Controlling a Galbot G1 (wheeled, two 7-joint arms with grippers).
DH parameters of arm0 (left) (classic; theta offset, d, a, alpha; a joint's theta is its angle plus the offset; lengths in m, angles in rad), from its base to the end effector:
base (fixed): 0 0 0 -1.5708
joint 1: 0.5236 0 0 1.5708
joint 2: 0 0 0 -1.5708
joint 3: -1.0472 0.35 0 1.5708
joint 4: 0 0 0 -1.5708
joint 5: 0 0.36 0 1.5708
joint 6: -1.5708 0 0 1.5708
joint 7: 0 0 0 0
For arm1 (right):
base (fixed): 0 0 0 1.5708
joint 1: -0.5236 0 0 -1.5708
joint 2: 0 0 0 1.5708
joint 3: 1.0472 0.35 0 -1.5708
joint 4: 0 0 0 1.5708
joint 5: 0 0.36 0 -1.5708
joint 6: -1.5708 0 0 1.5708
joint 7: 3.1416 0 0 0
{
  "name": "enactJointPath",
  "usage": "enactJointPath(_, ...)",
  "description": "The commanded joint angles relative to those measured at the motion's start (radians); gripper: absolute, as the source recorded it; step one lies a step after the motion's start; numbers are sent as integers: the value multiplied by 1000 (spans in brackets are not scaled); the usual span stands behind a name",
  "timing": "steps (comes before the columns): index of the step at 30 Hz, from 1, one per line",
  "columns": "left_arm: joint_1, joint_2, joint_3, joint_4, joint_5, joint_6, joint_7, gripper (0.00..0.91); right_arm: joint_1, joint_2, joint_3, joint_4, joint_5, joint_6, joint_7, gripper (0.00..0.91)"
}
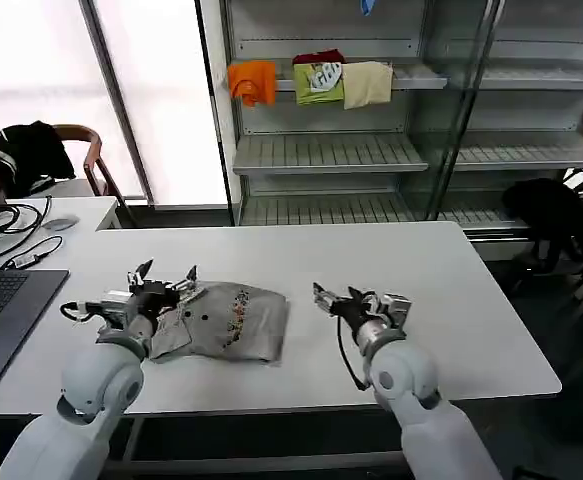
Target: Fold and organize the clothes.
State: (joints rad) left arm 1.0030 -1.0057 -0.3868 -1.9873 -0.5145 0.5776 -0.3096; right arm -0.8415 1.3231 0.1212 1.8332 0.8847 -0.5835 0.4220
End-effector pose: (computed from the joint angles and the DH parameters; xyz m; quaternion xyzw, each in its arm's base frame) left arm 0.3345 0.0715 -0.1820 0.0005 -0.9910 -0.0778 0.1090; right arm 0.3708 0.0691 -0.2109 0.1485 -0.9506 -0.1727 0.2107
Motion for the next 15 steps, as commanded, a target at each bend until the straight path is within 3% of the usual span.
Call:
enactJointPath(1,75,-2,-110,-23,10,-1,-20,907,106,56,-187,-112,147,0,95,907)
enactJointPath(15,78,5,-113,-3,9,0,-21,907,73,112,-198,-123,117,2,153,867)
